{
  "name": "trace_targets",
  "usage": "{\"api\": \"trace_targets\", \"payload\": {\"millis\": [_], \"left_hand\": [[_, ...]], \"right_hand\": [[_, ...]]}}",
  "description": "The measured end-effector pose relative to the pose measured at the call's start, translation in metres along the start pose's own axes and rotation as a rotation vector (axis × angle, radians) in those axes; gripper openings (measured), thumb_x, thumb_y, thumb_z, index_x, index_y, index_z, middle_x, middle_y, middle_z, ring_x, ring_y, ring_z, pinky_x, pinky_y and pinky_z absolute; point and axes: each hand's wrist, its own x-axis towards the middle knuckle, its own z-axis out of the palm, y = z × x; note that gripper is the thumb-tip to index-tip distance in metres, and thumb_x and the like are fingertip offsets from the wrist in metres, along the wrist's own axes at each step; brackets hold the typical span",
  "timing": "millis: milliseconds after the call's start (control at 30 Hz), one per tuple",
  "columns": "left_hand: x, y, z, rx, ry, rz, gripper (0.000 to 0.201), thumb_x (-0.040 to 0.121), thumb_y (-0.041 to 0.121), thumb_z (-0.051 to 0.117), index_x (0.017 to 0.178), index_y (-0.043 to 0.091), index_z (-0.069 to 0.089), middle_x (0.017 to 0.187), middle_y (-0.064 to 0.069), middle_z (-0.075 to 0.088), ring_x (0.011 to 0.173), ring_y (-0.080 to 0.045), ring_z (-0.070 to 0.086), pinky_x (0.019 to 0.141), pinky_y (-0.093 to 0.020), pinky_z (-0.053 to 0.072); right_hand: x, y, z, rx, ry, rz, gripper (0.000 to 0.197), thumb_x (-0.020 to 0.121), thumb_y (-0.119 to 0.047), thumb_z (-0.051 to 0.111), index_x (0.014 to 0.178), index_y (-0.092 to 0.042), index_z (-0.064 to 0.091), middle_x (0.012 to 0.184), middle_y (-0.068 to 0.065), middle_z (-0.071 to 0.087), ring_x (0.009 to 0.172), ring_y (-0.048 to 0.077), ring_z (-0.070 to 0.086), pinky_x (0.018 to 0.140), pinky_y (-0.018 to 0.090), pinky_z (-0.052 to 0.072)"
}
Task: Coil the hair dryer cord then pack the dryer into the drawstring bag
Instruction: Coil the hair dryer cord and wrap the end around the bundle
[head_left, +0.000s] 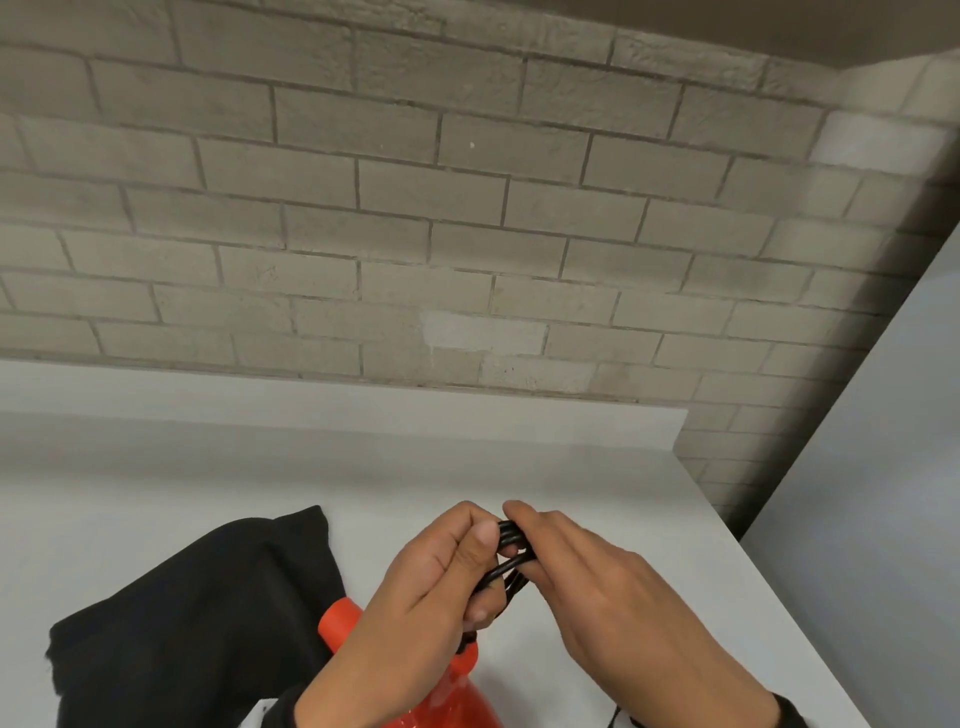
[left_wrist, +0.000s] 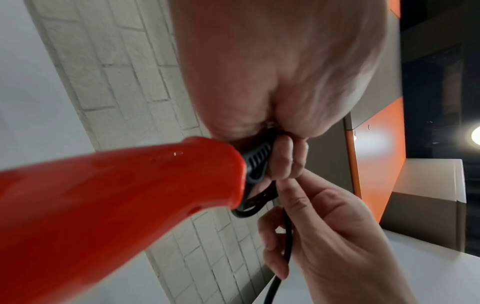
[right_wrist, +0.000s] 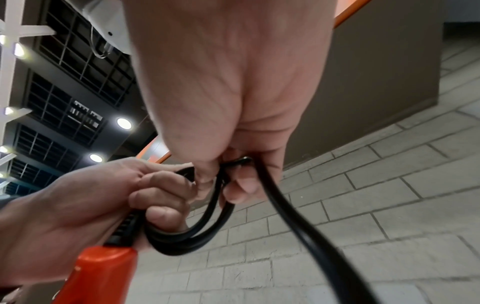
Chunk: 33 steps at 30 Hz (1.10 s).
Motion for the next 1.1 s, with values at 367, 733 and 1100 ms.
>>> {"api": "trace_targets", "payload": {"millis": [367, 733, 1100], "left_hand": [[0.003, 0.004, 0.000, -0.010, 0.012, -0.026, 0.032, 0.092, 0.039, 0.050, 0.069, 0.017, 0.050, 0.051, 0.003, 0.033, 0.052, -0.015, 0.025, 0.050, -0.019, 0.027], [0.005, 0.000, -0.001, -0.121, 0.060, -0.054, 0.033, 0.089, 0.037, 0.056, 0.072, 0.009, 0.058, 0.046, 0.002, 0.032, 0.042, -0.010, 0.028, 0.047, -0.020, 0.035], [0.007, -0.001, -0.002, -0.120, 0.079, -0.065, 0.040, 0.082, 0.045, 0.061, 0.073, 0.006, 0.061, 0.043, 0.004, 0.033, 0.040, -0.010, 0.032, 0.052, -0.024, 0.043]], "right_hand": [[-0.002, -0.012, 0.015, 0.027, 0.181, 0.062, 0.038, 0.084, -0.011, 0.042, 0.120, -0.011, 0.049, 0.088, 0.002, 0.069, 0.059, 0.016, 0.060, 0.037, 0.024, 0.044], [-0.004, -0.002, 0.013, 0.202, -0.054, 0.175, 0.032, 0.091, -0.039, 0.045, 0.123, -0.039, 0.041, 0.081, -0.033, 0.055, 0.071, 0.000, 0.047, 0.059, 0.011, 0.041], [-0.004, 0.005, 0.013, 0.481, -0.140, 0.129, 0.052, 0.095, -0.013, 0.045, 0.132, -0.044, 0.027, 0.125, -0.020, 0.046, 0.107, -0.001, 0.052, 0.090, 0.026, 0.047]]}}
